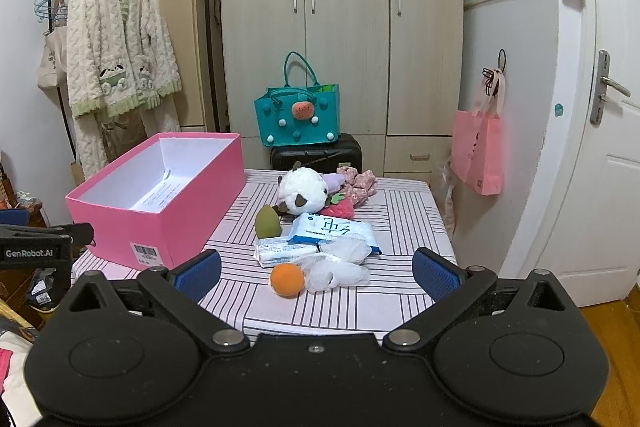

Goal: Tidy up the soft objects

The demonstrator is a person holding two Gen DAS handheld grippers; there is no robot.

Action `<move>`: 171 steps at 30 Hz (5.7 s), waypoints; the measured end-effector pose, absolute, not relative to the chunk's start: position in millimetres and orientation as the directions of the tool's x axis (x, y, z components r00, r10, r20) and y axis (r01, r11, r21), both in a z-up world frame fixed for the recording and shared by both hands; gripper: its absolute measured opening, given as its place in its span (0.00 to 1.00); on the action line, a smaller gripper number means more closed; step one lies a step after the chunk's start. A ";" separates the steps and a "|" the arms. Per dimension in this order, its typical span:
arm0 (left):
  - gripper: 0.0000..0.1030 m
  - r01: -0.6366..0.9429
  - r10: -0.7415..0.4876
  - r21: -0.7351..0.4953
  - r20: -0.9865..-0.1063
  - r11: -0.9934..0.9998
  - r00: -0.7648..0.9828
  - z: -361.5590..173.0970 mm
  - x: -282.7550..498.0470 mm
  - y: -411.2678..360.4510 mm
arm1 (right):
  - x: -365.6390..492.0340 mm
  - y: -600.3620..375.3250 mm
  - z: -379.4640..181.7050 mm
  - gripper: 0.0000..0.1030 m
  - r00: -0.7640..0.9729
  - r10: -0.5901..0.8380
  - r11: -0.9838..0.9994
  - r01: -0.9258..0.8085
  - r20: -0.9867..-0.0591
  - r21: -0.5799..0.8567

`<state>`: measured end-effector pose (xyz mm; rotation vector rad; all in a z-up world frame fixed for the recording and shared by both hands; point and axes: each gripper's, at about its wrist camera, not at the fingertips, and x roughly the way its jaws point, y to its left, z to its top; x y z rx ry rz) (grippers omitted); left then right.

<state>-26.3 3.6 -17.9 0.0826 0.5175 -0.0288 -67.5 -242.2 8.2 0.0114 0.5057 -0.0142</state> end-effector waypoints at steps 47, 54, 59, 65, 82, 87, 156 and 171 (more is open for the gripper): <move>0.89 0.425 -0.368 -0.025 -0.550 0.905 0.750 -62.7 61.2 -94.4 | 31.8 -307.1 -74.3 0.87 0.826 0.148 0.964 -0.243 -0.543 -0.106; 0.66 0.499 -0.443 -0.105 -0.639 0.860 0.629 -92.8 79.8 -119.3 | 54.9 -314.1 -103.3 0.76 0.773 0.234 0.930 -0.354 -0.590 -0.094; 0.61 0.506 -0.459 -0.140 -0.666 0.851 0.587 -106.4 93.8 -131.8 | 71.7 -314.0 -117.3 0.75 0.761 0.248 0.908 -0.398 -0.599 -0.129; 0.45 0.482 -0.466 -0.192 -0.695 0.855 0.548 -118.8 109.8 -143.1 | 84.2 -306.9 -127.5 0.75 0.752 0.280 0.856 -0.477 -0.597 -0.200; 0.47 0.404 -0.457 -0.265 -0.725 0.876 0.515 -126.9 123.5 -134.2 | 95.1 -298.6 -134.6 0.29 0.734 0.325 0.861 -0.490 -0.596 -0.134; 0.46 0.379 -0.449 -0.277 -0.737 0.883 0.506 -133.3 124.7 -135.4 | 95.3 -297.8 -135.7 0.21 0.736 0.314 0.888 -0.452 -0.600 -0.089; 0.37 0.485 -0.453 -0.174 -0.703 0.857 0.548 23.3 131.0 56.7 | 128.8 -132.2 42.8 0.17 0.524 0.478 0.777 -0.627 -0.705 0.061; 0.38 0.260 -0.341 -0.228 -0.736 0.938 0.585 -6.7 286.8 67.4 | 268.7 -63.6 5.8 0.17 0.546 0.300 0.713 -0.673 -0.782 -0.196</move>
